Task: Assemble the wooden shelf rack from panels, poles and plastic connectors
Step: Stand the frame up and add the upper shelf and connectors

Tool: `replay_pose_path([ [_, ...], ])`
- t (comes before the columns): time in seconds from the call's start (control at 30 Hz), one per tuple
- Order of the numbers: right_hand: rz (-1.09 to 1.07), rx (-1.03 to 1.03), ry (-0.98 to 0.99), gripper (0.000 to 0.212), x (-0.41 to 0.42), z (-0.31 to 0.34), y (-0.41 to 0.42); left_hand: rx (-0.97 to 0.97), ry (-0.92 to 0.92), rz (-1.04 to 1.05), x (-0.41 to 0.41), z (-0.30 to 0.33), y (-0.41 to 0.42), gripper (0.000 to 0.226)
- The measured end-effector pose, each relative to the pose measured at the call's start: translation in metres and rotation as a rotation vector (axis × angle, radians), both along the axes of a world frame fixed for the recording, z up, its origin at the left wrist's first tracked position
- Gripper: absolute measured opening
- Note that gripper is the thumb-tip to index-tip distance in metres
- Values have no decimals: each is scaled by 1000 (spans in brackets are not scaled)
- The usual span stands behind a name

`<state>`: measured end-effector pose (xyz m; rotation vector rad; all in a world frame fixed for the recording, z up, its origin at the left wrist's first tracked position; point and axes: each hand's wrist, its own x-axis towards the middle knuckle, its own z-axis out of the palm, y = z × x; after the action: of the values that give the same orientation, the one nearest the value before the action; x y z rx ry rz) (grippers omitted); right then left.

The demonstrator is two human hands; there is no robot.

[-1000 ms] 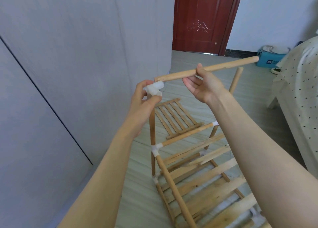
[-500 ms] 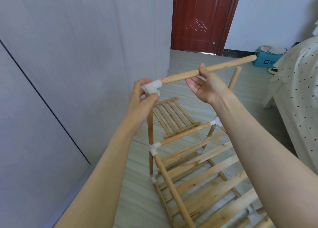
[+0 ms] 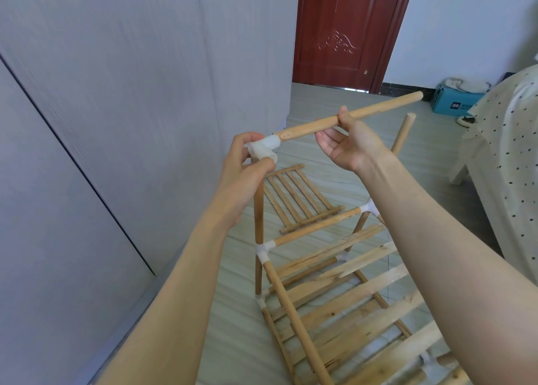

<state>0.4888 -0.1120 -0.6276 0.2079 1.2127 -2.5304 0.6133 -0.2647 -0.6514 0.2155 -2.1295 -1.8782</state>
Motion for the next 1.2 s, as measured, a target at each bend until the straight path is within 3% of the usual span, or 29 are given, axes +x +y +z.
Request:
replay_pose_path([
  [0.83, 50, -7, -4, 20, 7, -9, -16, -8, 42, 2, -5, -2, 3, 37],
  [1.2, 8, 17, -7, 24, 16, -7, -16, -139, 100, 1, -11, -8, 8, 27],
])
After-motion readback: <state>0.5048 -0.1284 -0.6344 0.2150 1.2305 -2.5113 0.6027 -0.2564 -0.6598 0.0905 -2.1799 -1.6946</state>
